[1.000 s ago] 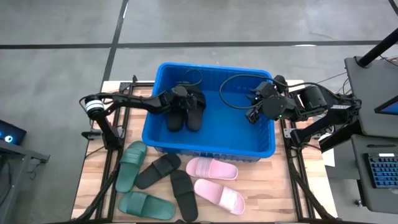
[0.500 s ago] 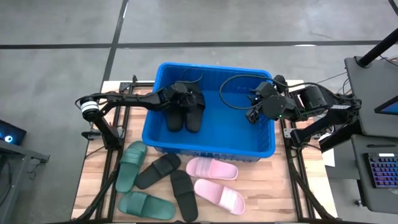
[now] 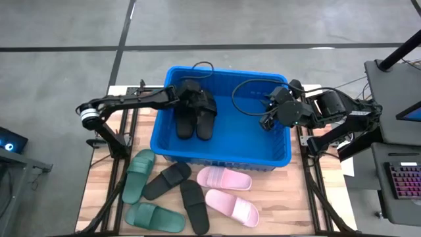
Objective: Pick and place slides into bin
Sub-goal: Put the Bottom right black slide into the blue bin
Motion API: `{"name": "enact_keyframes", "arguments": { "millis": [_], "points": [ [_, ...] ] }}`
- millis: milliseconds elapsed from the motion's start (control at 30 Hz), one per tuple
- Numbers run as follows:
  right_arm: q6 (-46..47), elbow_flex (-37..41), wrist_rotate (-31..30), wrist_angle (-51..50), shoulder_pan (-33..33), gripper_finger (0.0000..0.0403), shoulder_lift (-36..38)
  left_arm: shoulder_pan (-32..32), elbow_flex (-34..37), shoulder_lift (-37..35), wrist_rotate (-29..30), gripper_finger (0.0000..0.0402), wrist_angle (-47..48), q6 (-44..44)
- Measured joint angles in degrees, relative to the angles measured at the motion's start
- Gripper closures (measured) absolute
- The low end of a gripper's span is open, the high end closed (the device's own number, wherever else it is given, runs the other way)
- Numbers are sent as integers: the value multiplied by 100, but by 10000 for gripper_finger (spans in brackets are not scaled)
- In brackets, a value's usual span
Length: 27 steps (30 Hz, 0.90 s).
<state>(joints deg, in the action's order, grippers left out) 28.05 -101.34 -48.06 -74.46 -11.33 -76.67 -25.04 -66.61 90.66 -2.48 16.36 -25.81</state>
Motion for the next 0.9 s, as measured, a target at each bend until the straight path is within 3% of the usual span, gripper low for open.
{"name": "enact_keyframes", "arguments": {
  "millis": [200, 300, 667, 800, 900],
  "points": [
    [0, 0, 0, -2, -2, 311, -10, -161, -19, 8, 28, 156, -166, 231],
    [15, 7, 0, -1, -2, 316, -15, -181, -33, 106, 4, 182, -41, 453],
    [46, 11, 2, -2, -1, 321, -15, -188, -28, 127, 3, 391, 38, 468],
    [46, 11, 0, -2, -2, 318, -15, -199, -102, 135, 26, 395, 44, 466],
    [46, 13, 2, -2, -2, 316, -15, -199, -129, 146, 421, 400, 15, 466]
  ]
}}
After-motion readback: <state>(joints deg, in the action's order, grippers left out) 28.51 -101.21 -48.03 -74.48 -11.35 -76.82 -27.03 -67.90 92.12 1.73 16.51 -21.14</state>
